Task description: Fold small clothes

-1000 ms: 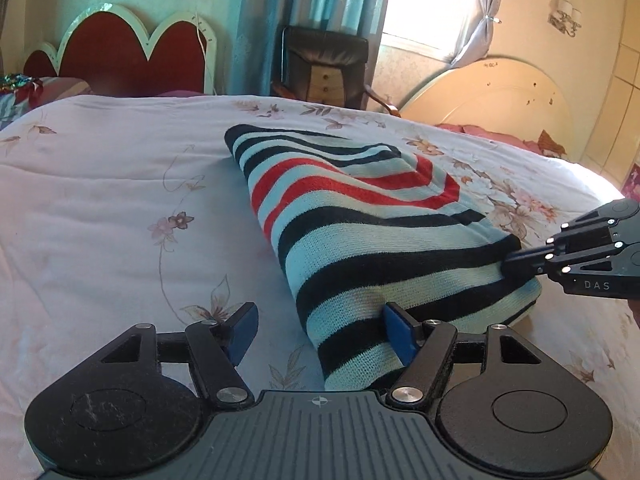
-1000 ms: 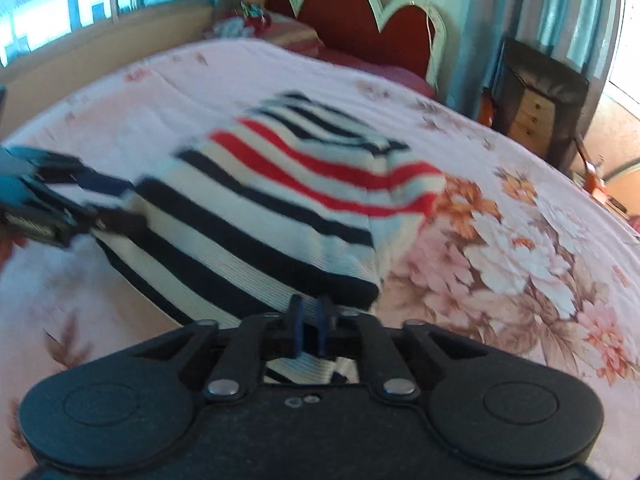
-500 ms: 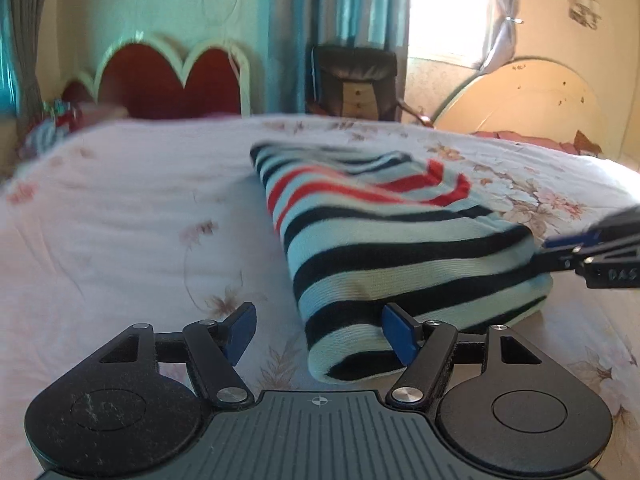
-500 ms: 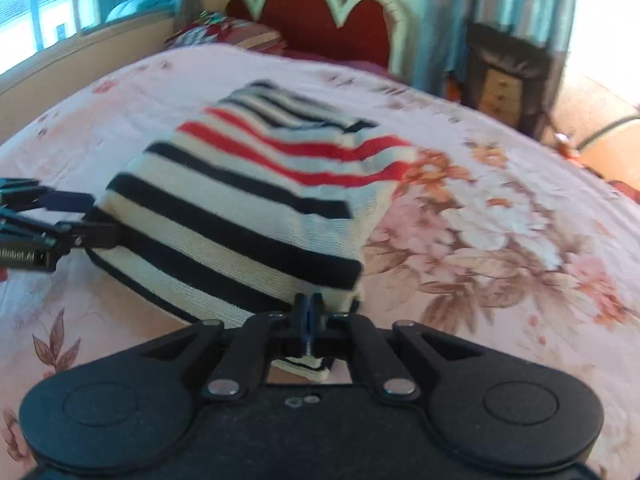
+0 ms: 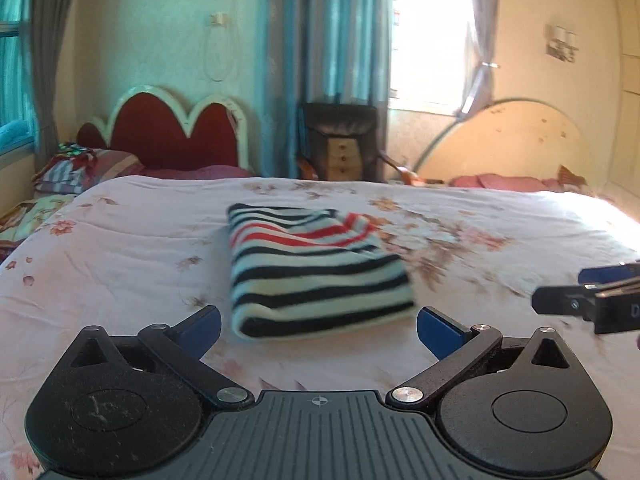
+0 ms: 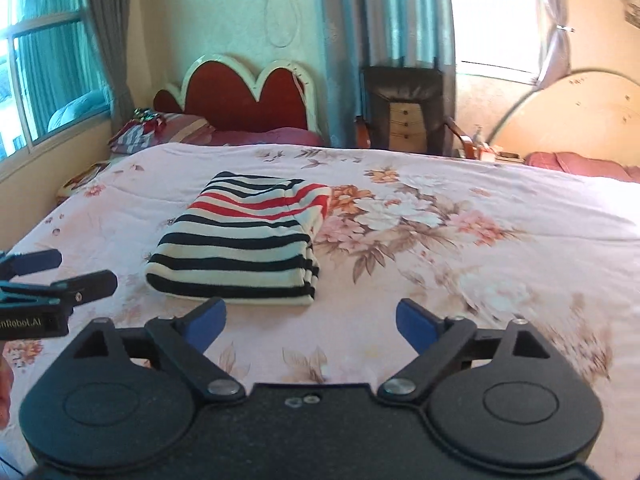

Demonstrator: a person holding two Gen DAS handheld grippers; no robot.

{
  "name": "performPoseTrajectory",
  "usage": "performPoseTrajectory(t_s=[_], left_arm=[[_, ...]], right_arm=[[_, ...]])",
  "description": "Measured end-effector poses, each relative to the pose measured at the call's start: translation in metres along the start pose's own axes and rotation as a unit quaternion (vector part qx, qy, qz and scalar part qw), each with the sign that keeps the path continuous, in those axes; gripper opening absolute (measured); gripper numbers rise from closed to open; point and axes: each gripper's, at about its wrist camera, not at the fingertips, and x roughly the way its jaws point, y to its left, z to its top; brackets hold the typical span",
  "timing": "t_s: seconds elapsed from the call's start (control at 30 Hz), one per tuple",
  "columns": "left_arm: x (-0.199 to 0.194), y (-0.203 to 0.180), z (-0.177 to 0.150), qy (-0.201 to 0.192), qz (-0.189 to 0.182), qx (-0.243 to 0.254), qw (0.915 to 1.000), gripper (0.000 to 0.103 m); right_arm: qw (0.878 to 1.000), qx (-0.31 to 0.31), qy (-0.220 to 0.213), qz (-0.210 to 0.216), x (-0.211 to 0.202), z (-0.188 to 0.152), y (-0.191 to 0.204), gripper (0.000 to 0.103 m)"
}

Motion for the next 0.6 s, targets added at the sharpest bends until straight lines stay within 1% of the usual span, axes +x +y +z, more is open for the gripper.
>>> performPoseTrajectory(t_s=[0.1,0.17,0.2,0.27,0.37,0.47,0.6], left_arm=[[-0.038,-0.013,-0.006,-0.013,-0.004,-0.001,0.9999,0.103],[-0.060,-0.018,-0.009,-0.017,0.002,-0.008,0.9998,0.103],[-0.070,-0.020,-0.011,-0.018,0.004,-0.014,0.9997,0.103],[-0.087,-0.021,-0.014,-0.019,0.004,-0.025,0.9995,0.103],[-0.107,-0.027,-0.017,-0.024,0.002,-0.027,0.9993,0.103],[-0.126,-0.035,-0.018,-0.037,0.001,-0.020,0.9991,0.103],[-0.140,-0.046,-0.016,-0.048,-0.002,-0.013,0.9987,0.103]], right_arm=[[1.000,0.015,-0.019,-0.020,-0.039,-0.011,-0.002,0.095],[0.999,0.025,-0.026,-0.030,-0.062,-0.015,-0.004,0.096],[0.999,0.030,-0.029,-0.032,-0.071,-0.017,-0.004,0.100],[0.998,0.034,-0.029,-0.035,-0.088,-0.019,-0.003,0.101],[0.999,0.029,-0.022,-0.028,-0.109,-0.022,0.000,0.101],[0.999,0.024,-0.034,-0.025,-0.130,-0.028,0.006,0.101],[0.998,0.022,-0.043,-0.027,-0.145,-0.031,0.008,0.102]])
